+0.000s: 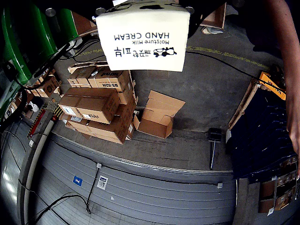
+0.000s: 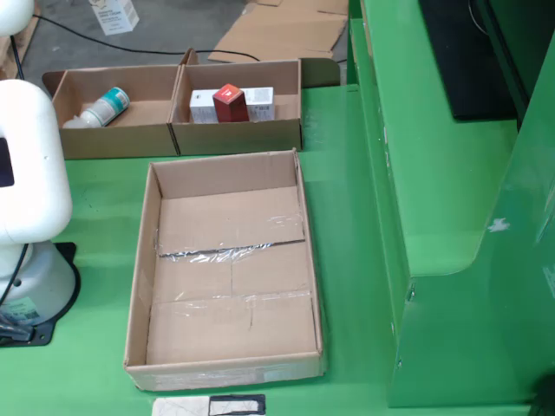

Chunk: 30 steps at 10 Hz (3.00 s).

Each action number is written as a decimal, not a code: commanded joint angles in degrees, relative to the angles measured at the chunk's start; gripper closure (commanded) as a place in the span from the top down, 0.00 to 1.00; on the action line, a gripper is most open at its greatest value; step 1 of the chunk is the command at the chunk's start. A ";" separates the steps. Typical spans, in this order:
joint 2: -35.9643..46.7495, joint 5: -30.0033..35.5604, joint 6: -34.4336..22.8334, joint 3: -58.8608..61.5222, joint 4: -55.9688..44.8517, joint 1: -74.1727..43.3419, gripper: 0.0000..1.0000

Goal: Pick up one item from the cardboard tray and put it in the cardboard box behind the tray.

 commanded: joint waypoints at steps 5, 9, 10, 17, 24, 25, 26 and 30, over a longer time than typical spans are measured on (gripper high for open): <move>3.62 3.47 1.03 1.49 -6.00 -0.94 0.00; 19.34 10.47 3.15 -32.10 0.39 -3.43 0.00; 22.23 10.90 3.41 -41.33 6.75 -3.95 0.00; 21.54 16.94 -2.24 -58.86 26.00 -11.02 0.00; 15.02 22.27 -5.08 -61.78 34.86 -15.89 0.00; 15.02 22.27 -5.08 -61.78 34.86 -15.89 0.00; 13.59 23.03 -5.23 -61.78 36.14 -16.61 0.00; 12.78 23.81 -5.13 -63.80 38.95 -17.05 0.00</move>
